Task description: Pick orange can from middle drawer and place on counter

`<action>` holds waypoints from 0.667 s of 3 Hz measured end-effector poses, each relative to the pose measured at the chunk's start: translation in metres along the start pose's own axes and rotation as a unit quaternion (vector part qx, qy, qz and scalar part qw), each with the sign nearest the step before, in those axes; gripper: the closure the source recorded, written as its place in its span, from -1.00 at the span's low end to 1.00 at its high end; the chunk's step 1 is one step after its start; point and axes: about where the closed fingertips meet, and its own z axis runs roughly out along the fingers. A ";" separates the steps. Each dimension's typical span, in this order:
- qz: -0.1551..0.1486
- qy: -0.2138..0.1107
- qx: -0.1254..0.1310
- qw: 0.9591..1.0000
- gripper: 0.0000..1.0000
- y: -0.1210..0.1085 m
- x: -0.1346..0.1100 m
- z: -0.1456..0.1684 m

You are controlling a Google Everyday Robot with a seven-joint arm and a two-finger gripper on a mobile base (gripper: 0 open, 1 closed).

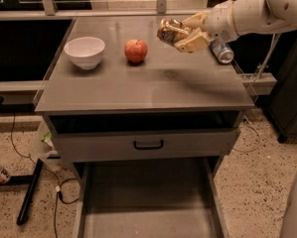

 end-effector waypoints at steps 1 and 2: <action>0.002 0.002 -0.001 1.000 1.00 0.005 0.003 0.001; 0.004 0.016 0.005 1.000 1.00 0.018 0.012 -0.004</action>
Offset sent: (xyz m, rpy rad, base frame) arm -0.0373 -0.0206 -0.0270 -0.0555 0.0076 -0.0745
